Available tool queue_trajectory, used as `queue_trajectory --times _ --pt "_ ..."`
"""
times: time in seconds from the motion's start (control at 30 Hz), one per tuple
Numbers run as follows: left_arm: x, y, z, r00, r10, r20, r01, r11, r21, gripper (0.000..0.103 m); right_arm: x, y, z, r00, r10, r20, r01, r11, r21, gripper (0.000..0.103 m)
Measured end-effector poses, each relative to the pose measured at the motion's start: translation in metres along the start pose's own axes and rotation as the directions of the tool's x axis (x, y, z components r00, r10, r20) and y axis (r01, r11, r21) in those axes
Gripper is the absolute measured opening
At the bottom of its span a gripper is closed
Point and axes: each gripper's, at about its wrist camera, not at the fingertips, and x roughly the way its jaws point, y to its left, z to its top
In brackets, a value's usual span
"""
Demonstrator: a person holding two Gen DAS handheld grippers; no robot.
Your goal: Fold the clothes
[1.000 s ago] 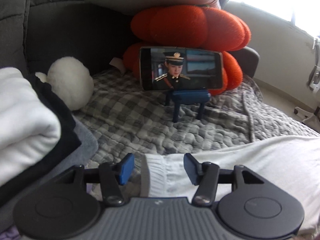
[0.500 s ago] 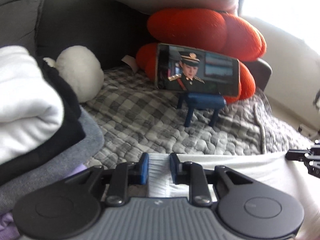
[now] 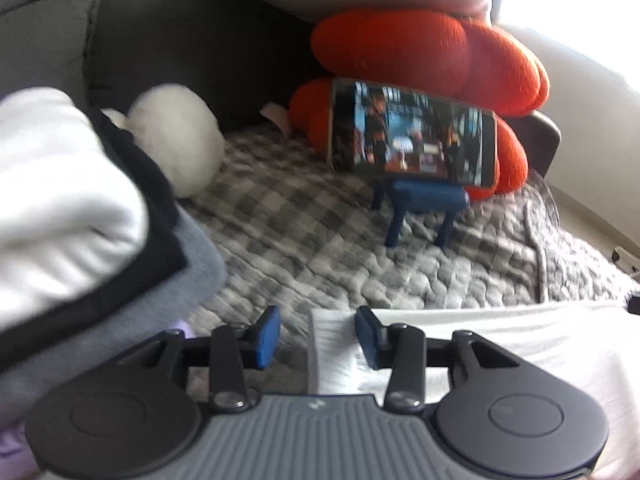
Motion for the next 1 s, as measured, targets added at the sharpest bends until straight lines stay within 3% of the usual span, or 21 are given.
queue_trajectory --times 0.1,0.17,0.3,0.37,0.47,0.63,0.8,1.0 --pt "-0.021 -0.003 -0.002 1.0 0.022 0.021 -0.023 1.0 0.019 0.045 -0.044 -0.032 -0.014 1.0 0.004 0.019 -0.007 0.988 0.153 0.029" --pt "-0.036 -0.014 -0.009 1.0 -0.023 0.014 0.022 0.999 0.044 0.045 -0.071 -0.049 -0.028 1.0 0.008 0.008 -0.009 0.973 0.23 0.031" --pt "-0.069 -0.05 -0.026 0.989 -0.145 0.005 0.143 0.981 0.133 0.045 -0.107 -0.062 -0.062 0.994 -0.084 -0.064 0.098 0.958 0.269 0.031" --pt "-0.081 -0.073 -0.037 0.978 -0.206 -0.011 0.204 0.96 0.189 0.045 -0.119 -0.063 -0.079 0.992 -0.089 -0.088 0.111 0.952 0.287 0.031" --pt "-0.097 -0.107 -0.054 0.952 -0.302 -0.053 0.304 0.907 0.292 0.045 -0.125 -0.064 -0.09 0.992 -0.086 -0.095 0.11 0.949 0.295 0.031" --pt "-0.109 -0.14 -0.075 0.932 -0.354 -0.082 0.354 0.834 0.422 0.045 -0.128 -0.062 -0.102 0.992 -0.077 -0.102 0.104 0.951 0.291 0.031" --pt "-0.121 -0.173 -0.096 0.91 -0.397 -0.117 0.394 0.743 0.54 0.045 -0.122 -0.052 -0.107 0.993 -0.054 -0.104 0.076 0.97 0.229 0.031" --pt "-0.116 -0.188 -0.103 0.919 -0.373 -0.127 0.374 0.725 0.579 0.044 -0.114 -0.047 -0.104 0.995 -0.023 -0.095 0.04 0.982 0.184 0.032"
